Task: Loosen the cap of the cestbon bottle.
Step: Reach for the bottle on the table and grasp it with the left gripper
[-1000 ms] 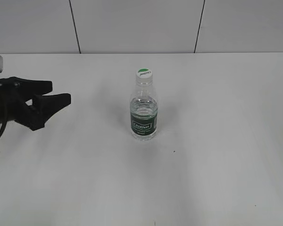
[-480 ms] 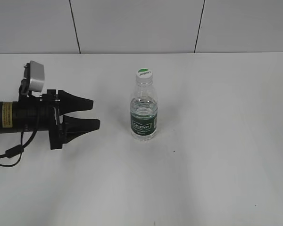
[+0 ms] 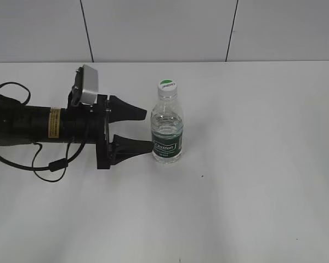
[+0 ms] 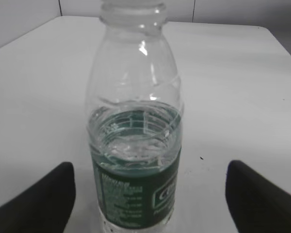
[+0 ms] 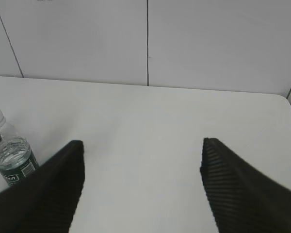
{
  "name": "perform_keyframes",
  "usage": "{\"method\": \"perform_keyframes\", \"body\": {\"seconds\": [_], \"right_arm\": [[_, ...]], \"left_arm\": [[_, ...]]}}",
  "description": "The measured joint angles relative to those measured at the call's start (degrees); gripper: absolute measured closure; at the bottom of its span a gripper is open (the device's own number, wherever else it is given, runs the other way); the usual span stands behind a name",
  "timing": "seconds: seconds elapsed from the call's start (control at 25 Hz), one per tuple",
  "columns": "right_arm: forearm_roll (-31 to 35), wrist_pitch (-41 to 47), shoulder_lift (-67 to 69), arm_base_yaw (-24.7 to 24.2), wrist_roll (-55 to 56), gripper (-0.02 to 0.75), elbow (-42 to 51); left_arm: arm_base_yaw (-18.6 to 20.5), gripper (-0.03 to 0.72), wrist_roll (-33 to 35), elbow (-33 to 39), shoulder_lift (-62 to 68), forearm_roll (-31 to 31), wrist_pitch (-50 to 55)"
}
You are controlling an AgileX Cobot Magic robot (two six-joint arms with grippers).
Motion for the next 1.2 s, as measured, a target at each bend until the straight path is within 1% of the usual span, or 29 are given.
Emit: {"method": "perform_keyframes", "body": {"seconds": [0.2, 0.36, 0.52, 0.68, 0.84, 1.08, 1.2], "right_arm": [[0.0, 0.0, 0.0, 0.0, 0.0, 0.169, 0.0], [0.0, 0.0, 0.0, 0.0, 0.0, 0.169, 0.0], [0.0, 0.0, 0.0, 0.0, 0.0, 0.169, 0.0], [0.0, 0.0, 0.0, 0.0, 0.0, 0.169, 0.0], [0.0, 0.0, 0.0, 0.0, 0.0, 0.169, 0.0], [0.1, 0.0, 0.0, 0.0, 0.0, 0.169, 0.0], [0.2, 0.0, 0.5, 0.0, 0.0, 0.169, 0.0]], "left_arm": [[-2.2, 0.113, -2.4, -2.5, 0.1, -0.7, 4.6], [-3.5, 0.113, -2.7, -3.6, 0.2, -3.2, 6.9], [-5.5, 0.112, -2.7, -4.0, 0.8, -4.0, 9.2], [-6.9, 0.112, -2.7, -4.4, 3.8, -6.8, 8.4], [-6.9, 0.112, -2.8, -6.5, 6.7, -8.0, 5.5], [-8.6, 0.113, -2.8, -8.4, 7.2, -9.0, 6.5], [-9.4, 0.143, -2.8, -8.6, 7.3, -9.0, 7.6]]}}
